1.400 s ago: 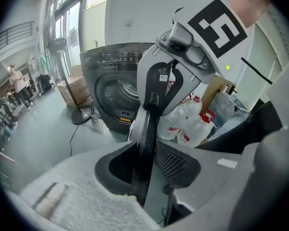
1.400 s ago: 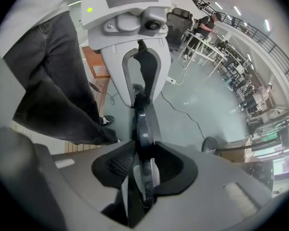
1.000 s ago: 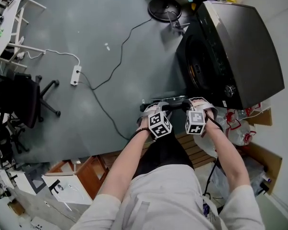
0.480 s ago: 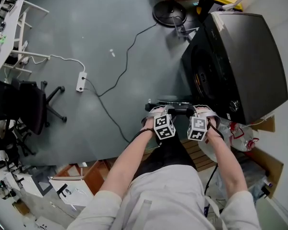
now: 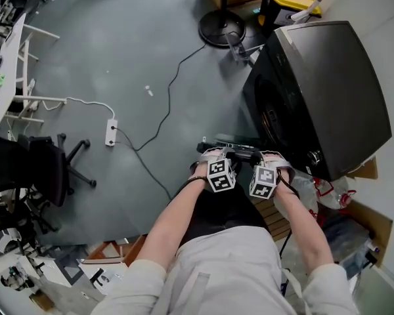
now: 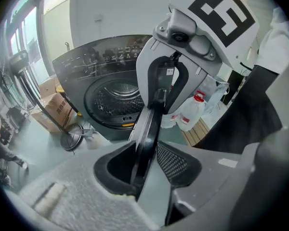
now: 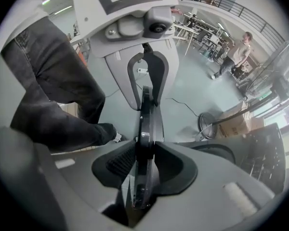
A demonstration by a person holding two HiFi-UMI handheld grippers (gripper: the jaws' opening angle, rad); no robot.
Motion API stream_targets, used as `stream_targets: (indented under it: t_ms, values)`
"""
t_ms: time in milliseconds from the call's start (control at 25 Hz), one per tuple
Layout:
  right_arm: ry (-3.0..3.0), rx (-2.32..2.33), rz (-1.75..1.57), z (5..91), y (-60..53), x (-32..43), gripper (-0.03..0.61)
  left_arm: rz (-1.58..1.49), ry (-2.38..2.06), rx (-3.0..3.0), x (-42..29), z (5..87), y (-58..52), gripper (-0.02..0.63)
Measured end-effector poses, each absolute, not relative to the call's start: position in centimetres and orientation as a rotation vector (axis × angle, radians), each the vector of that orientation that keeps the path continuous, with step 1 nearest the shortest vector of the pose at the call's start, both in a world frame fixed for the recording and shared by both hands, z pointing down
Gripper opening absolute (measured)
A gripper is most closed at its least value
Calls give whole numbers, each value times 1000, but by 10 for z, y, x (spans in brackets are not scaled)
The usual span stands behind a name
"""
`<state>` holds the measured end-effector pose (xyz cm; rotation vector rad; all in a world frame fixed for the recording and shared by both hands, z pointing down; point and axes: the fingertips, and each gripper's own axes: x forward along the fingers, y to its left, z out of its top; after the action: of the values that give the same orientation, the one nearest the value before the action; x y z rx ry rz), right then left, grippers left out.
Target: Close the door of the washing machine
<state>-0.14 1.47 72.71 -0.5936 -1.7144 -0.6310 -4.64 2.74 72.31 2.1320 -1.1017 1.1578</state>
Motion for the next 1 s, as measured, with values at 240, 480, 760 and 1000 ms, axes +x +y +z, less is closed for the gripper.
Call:
stream_targets:
  t_ms: [240, 480, 760, 1000]
  values:
    - [-1724, -544, -569, 730, -1, -11, 124, 1216, -1001, 2182, -61, 725, 9, 135]
    - [-1770, -455, -486, 722, -22, -32, 124, 1254, -897, 2271, -78, 721, -19, 137]
    - [-1768, -281, -382, 727, -56, -48, 123, 1310, -741, 2382, -97, 720, -58, 135]
    - [-1772, -142, -310, 724, -78, -56, 124, 1326, -603, 2480, -104, 720, -83, 135]
